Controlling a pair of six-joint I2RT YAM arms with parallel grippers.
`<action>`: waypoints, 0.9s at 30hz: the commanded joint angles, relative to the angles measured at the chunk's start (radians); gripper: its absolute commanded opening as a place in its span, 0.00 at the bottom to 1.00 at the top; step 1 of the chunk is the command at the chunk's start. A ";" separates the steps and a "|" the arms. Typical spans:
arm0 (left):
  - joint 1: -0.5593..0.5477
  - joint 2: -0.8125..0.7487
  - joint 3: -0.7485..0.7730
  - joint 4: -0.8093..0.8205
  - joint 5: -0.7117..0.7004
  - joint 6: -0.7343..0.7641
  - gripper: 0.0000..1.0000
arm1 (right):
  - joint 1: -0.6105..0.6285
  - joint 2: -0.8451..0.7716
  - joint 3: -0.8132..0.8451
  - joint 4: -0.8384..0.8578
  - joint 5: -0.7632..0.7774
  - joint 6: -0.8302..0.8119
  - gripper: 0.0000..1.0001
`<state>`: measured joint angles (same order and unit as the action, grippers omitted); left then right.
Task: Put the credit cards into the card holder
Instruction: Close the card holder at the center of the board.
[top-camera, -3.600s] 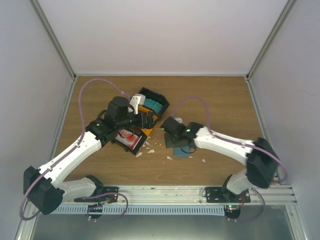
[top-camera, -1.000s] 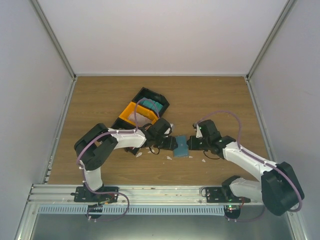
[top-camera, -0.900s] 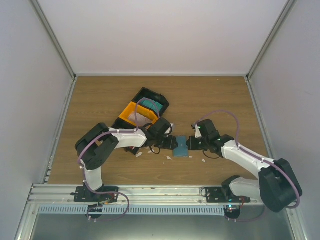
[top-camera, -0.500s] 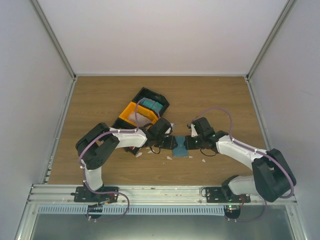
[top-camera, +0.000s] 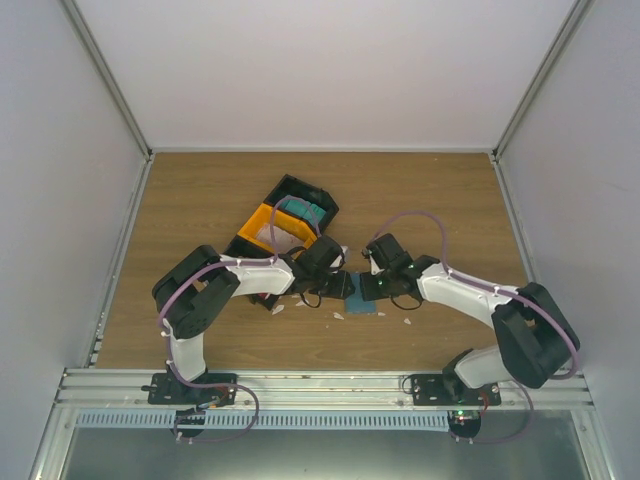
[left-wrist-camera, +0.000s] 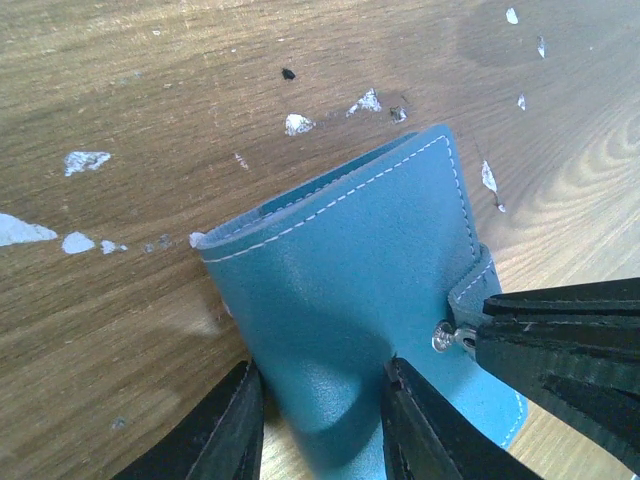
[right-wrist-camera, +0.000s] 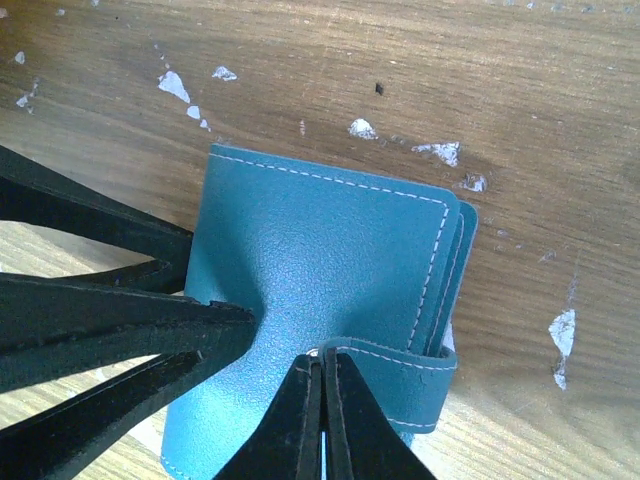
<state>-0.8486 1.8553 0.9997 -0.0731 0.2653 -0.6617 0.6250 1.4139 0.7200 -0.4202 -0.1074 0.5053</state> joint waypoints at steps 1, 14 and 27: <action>-0.007 0.020 -0.007 0.028 0.008 0.022 0.35 | 0.023 0.032 0.030 -0.044 0.065 0.004 0.01; -0.006 0.008 -0.005 0.028 0.004 0.019 0.34 | 0.056 0.073 0.096 -0.145 0.168 0.014 0.00; -0.001 -0.039 -0.010 0.035 0.013 0.001 0.35 | 0.074 0.090 0.112 -0.125 0.115 -0.018 0.01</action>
<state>-0.8482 1.8545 0.9997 -0.0700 0.2676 -0.6628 0.6865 1.4815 0.8173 -0.5533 0.0395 0.5053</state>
